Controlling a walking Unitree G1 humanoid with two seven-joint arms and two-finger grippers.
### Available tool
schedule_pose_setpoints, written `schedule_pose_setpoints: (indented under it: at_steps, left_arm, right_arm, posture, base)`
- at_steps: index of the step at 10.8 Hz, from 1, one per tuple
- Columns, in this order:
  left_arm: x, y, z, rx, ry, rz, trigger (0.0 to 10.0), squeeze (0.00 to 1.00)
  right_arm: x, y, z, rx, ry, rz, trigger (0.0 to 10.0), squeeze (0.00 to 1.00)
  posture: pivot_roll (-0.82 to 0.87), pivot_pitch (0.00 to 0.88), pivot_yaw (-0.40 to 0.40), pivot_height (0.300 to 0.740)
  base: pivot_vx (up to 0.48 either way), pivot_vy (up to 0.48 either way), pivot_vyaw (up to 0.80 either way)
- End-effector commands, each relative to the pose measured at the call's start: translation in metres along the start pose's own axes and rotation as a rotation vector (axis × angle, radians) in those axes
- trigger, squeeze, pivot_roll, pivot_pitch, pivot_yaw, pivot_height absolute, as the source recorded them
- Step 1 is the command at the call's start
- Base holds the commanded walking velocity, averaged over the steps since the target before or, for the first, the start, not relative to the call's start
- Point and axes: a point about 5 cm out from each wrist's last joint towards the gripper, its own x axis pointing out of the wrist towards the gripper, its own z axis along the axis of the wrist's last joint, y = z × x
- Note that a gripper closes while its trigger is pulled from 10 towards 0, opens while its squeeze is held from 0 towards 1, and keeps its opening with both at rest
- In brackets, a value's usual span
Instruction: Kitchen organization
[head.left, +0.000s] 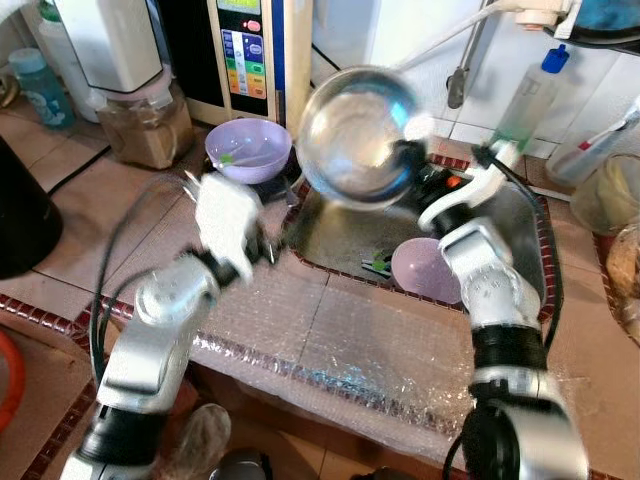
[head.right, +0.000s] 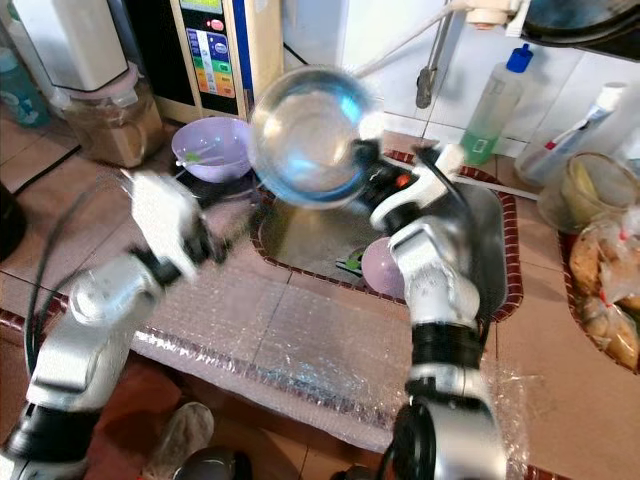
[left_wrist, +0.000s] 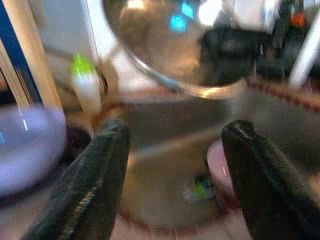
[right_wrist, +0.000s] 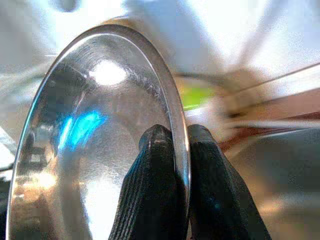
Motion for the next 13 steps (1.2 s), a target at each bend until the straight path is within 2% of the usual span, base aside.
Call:
schedule_pose_setpoints:
  at_steps: [1, 3, 4, 6, 7, 8, 9, 10, 11, 13]
  left_arm:
    - [-0.001, -0.004, -0.003, 0.006, 0.043, -0.028, 10.0, 1.00]
    - [-0.005, -0.006, -0.016, 0.008, 0.113, -0.042, 10.0, 1.00]
    - [-0.008, -0.004, -0.027, 0.017, 0.180, -0.033, 10.0, 1.00]
    - [-0.008, -0.005, -0.036, 0.018, 0.244, -0.042, 10.0, 1.00]
    - [-0.006, -0.006, -0.038, 0.019, 0.255, -0.042, 10.0, 1.00]
    - [-0.004, -0.005, -0.039, 0.026, 0.265, -0.045, 10.0, 1.00]
    - [-0.005, -0.005, -0.040, 0.029, 0.272, -0.045, 10.0, 1.00]
    - [-0.005, -0.006, -0.041, 0.027, 0.283, -0.059, 10.0, 1.00]
    - [-0.005, -0.007, -0.041, 0.026, 0.285, -0.063, 10.0, 1.00]
    - [-0.004, -0.009, -0.043, 0.030, 0.300, -0.081, 10.0, 1.00]
  right_arm:
    - [-0.001, -0.013, 0.006, -0.087, -0.016, -0.080, 0.0, 0.00]
    - [-0.006, -0.036, -0.004, -0.206, 0.062, -0.234, 0.0, 0.00]
    - [-0.010, -0.051, -0.015, -0.287, 0.116, -0.331, 0.0, 0.00]
    - [-0.014, -0.060, -0.028, -0.344, 0.171, -0.407, 0.0, 0.00]
    - [-0.023, -0.072, -0.046, -0.328, 0.263, -0.503, 0.0, 0.00]
    - [-0.036, -0.079, -0.069, -0.313, 0.360, -0.549, 0.0, 0.00]
    - [-0.041, -0.079, -0.078, -0.331, 0.401, -0.552, 3.9, 0.00]
    - [-0.042, -0.078, -0.083, -0.316, 0.415, -0.543, 10.0, 0.00]
    - [-0.043, -0.078, -0.085, -0.292, 0.408, -0.548, 10.0, 1.00]
    - [-0.044, -0.080, -0.084, -0.292, 0.405, -0.558, 10.0, 1.00]
  posture:
    - [0.02, 0.001, 0.007, 0.740]
    - [0.02, 0.000, 0.003, 0.740]
    - [0.02, 0.000, 0.002, 0.740]
    - [0.02, 0.000, 0.002, 0.740]
    - [0.03, 0.000, 0.004, 0.740]
    - [0.03, 0.000, 0.009, 0.740]
    - [0.03, 0.000, 0.007, 0.740]
    - [0.03, 0.000, 0.008, 0.740]
    - [0.03, 0.000, 0.008, 0.740]
    - [0.03, 0.000, 0.014, 0.740]
  base:
    - [0.000, 0.000, 0.00]
    - [0.000, 0.000, 0.00]
    - [0.000, 0.000, 0.00]
    - [0.000, 0.000, 0.00]
    - [0.000, 0.000, 0.00]
    - [0.000, 0.000, 0.00]
    - [0.000, 0.000, 0.00]
    - [0.000, 0.000, 0.00]
    - [0.000, 0.000, 0.00]
    - [0.000, 0.000, 0.00]
